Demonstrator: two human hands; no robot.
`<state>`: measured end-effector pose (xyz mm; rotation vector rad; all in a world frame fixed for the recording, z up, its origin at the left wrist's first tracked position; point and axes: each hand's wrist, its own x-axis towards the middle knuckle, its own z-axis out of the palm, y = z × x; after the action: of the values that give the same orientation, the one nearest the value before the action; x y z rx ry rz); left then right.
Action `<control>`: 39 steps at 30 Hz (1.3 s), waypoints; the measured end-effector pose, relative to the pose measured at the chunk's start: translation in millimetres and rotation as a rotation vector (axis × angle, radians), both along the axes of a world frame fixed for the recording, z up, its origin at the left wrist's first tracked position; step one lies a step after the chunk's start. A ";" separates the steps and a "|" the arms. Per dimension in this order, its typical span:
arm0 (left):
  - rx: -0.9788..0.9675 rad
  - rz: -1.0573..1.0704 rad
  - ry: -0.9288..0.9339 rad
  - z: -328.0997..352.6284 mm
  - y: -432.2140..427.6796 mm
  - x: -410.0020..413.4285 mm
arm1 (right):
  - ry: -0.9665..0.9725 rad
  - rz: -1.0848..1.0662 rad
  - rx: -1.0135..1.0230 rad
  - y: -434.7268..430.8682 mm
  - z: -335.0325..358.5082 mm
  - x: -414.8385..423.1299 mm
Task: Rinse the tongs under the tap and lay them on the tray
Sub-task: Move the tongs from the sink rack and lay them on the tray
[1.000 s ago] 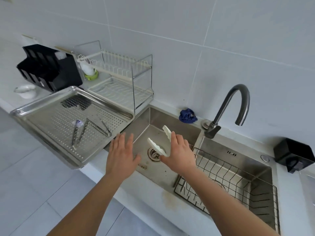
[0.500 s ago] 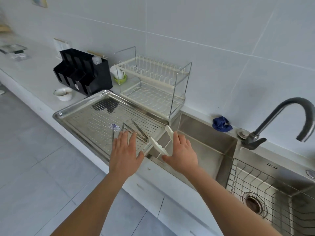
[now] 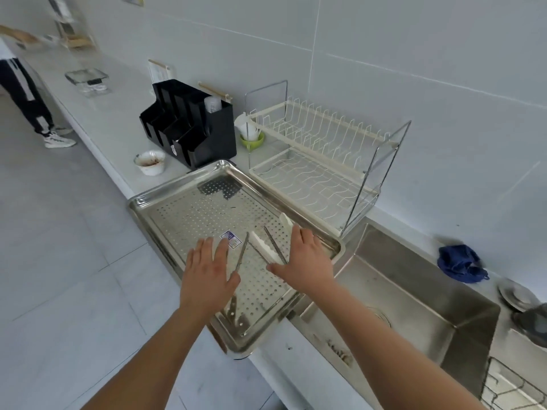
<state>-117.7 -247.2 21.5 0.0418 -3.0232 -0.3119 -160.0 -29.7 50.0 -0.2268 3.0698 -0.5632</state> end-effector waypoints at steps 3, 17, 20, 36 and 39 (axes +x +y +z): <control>-0.004 0.038 -0.028 -8.4 -10.1 -12.8 | -0.024 0.035 0.004 -16.0 -8.3 -20.8; 0.004 -0.073 -0.224 -56.3 -63.1 -95.2 | -0.226 -0.137 0.086 -81.4 -65.8 -74.0; 0.057 -0.114 -0.267 -62.1 -69.2 -113.0 | -0.280 -0.252 0.117 -95.9 -70.8 -73.8; -0.024 -0.366 -0.298 -80.4 -54.0 -120.0 | -0.248 -0.657 0.037 -85.1 -67.0 -37.9; -0.019 -0.366 -0.288 -79.3 -53.0 -123.5 | -0.354 -0.570 0.080 -74.8 -67.6 -33.3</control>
<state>-241.2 -300.2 -57.8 -0.5157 -3.3064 -0.3306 -193.3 -104.5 -17.6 0.6897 2.7671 -0.4233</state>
